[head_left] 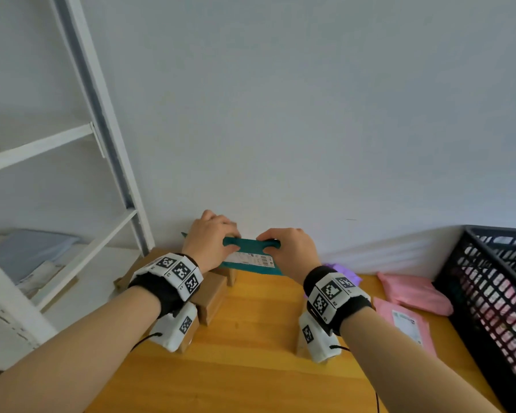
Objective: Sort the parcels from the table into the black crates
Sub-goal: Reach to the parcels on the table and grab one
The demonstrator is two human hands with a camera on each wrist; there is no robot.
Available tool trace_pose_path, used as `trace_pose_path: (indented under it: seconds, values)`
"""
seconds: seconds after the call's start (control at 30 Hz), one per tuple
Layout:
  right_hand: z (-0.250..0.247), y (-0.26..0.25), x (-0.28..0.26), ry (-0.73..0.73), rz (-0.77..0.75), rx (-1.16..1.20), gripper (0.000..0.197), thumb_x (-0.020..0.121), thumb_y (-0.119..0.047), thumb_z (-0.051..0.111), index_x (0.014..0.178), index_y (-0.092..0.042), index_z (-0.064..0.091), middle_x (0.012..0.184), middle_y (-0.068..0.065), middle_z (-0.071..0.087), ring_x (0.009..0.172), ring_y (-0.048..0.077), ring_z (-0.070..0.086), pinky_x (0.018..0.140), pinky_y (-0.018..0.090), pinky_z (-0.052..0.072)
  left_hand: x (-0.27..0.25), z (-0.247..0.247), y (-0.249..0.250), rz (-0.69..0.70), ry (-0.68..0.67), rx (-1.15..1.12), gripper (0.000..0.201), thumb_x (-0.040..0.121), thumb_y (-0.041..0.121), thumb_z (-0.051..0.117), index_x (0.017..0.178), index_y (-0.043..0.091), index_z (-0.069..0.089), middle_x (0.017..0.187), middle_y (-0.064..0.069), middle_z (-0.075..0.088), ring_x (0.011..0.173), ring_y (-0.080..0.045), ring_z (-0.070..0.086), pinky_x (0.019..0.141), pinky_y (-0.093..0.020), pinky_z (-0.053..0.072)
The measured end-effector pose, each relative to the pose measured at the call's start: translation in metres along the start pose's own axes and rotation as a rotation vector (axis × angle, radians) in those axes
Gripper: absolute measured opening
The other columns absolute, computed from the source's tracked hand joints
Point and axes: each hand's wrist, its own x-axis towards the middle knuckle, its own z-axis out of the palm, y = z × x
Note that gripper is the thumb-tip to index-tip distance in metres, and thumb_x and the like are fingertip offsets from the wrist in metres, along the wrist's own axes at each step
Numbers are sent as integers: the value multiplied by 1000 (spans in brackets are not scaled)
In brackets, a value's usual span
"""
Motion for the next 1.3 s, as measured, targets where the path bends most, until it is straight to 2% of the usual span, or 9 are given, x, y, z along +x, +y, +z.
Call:
trace_pose_path:
  seconds: [0.2,0.37,0.53,0.73,0.87,0.97,1.07,1.2,1.3]
  values:
    - [1,-5,7,-10,-118,-154,30,92,-10,51,111,-25,69,102,-3,71,93,20,60,82,30,46,4,7,-1,6,-114,-66,22,89,28,61,109,27,71,100,1,66,101,-17,53,80,-35,48]
    - [11,0,11,260,-244,-243,30,76,-2,69,103,-15,71,100,3,72,95,28,64,95,40,42,12,8,-2,-24,-152,-109,18,89,26,63,103,23,73,92,-3,66,83,-16,58,71,-34,50]
    - [12,11,13,441,-80,-220,83,69,-10,79,141,-17,39,151,9,34,134,33,38,107,41,33,19,10,-15,-144,-120,-411,20,85,20,68,104,22,74,93,0,74,80,-15,68,74,-37,55]
    - [11,23,16,484,184,20,101,74,-22,79,151,-21,14,158,5,5,144,25,12,116,39,20,25,6,-23,-274,-23,-728,15,82,13,72,97,12,75,85,-5,73,79,-23,69,74,-38,57]
    - [14,30,22,466,273,244,102,72,-21,82,150,-21,15,154,4,17,141,21,17,116,39,24,28,0,-30,-349,11,-939,16,81,6,72,97,9,73,92,-9,74,84,-22,71,77,-35,58]
    - [14,38,27,364,333,465,100,71,-17,82,149,-24,19,145,1,36,136,17,30,111,37,31,31,-8,-31,-370,1,-1065,20,82,3,69,102,7,71,92,-2,73,79,-9,71,66,-18,56]
    - [16,42,29,281,360,676,91,72,-13,82,144,-25,27,130,0,54,124,11,47,99,32,45,34,-16,-32,-367,-28,-1128,23,82,4,69,105,7,70,95,2,73,83,-7,70,68,-14,54]
    - [12,40,34,251,362,877,63,78,-5,75,132,-17,44,101,-2,69,92,9,67,63,17,55,36,-21,-36,-391,-51,-1175,29,83,8,69,112,5,68,105,-4,72,94,-16,69,74,-22,56]
    - [8,36,37,256,348,976,41,80,-1,72,116,-11,57,99,4,73,83,11,71,63,18,55,36,-25,-36,-404,-51,-1213,30,84,9,67,114,5,67,106,-6,72,85,-12,69,60,-16,52]
